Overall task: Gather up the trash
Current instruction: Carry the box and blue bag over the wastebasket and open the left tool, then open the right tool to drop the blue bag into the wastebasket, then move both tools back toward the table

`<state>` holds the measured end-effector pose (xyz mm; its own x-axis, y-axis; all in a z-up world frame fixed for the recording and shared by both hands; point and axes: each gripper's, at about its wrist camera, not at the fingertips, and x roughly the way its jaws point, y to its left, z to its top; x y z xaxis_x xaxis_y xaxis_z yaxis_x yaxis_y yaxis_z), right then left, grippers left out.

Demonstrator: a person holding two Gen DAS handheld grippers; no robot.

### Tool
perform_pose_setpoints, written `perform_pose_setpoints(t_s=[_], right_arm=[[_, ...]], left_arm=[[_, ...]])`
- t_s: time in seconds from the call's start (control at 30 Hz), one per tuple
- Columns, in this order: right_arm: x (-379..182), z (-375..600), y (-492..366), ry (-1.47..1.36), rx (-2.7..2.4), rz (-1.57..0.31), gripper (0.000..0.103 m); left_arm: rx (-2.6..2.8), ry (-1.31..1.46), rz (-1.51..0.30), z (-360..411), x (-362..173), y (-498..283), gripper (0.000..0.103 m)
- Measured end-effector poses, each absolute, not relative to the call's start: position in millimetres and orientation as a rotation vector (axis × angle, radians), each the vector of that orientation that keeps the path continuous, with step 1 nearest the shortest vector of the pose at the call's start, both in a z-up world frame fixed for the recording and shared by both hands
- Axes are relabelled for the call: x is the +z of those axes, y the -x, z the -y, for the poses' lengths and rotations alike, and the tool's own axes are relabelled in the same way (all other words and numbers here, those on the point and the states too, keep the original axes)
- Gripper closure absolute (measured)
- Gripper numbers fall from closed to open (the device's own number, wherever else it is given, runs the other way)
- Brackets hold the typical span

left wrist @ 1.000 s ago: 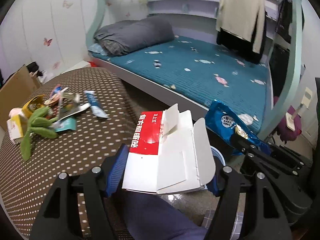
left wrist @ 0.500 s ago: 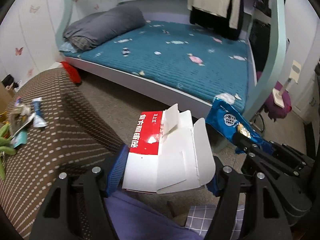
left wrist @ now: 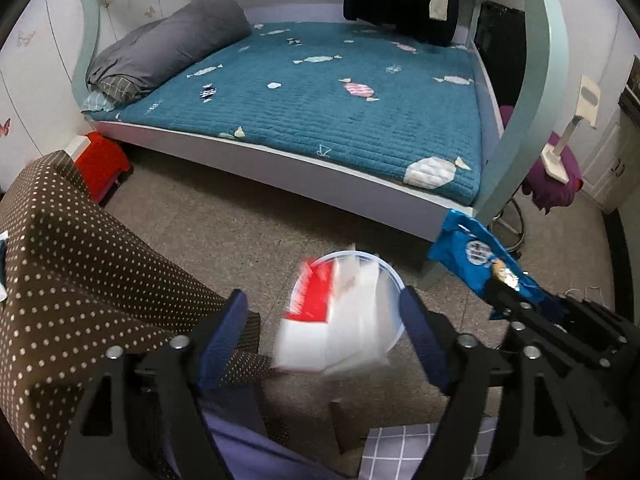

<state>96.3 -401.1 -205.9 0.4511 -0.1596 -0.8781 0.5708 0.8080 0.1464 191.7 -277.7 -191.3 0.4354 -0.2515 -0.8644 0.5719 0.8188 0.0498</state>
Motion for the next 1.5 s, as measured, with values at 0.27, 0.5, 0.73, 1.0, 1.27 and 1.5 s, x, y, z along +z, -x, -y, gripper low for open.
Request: perform_pose_setpoints(t_s=[0.27, 0.5, 0.73, 1.0, 1.27, 1.5], right_arm=[[-223, 386, -117, -0.453, -0.411, -1.059, 0.082], [-222, 361, -143, -0.391, -0.357, -1.05, 0.077], [-223, 361, -149, -0.35, -0.389, -1.038, 0.042], [-222, 360, -145, -0.351, -0.401, -1.047, 0.042], [-211, 362, -131, -0.346, -0.416, -1.022, 0.042], [-201, 362, -116, -0.339, -0.421, -1.003, 0.04]], left_arm=[[-0.479, -0.338, -1.051, 260, -208, -209, 0.023], [-0.39, -0.308, -1.065, 232, -212, -228, 0.023], [-0.35, -0.267, -1.081, 213, -213, -241, 0.022], [-0.348, -0.295, -1.058, 217, -210, -232, 0.021], [-0.366, -0.286, -1.024, 218, -197, -219, 0.017], [-0.38, -0.272, -0.985, 215, -183, -203, 0.014]])
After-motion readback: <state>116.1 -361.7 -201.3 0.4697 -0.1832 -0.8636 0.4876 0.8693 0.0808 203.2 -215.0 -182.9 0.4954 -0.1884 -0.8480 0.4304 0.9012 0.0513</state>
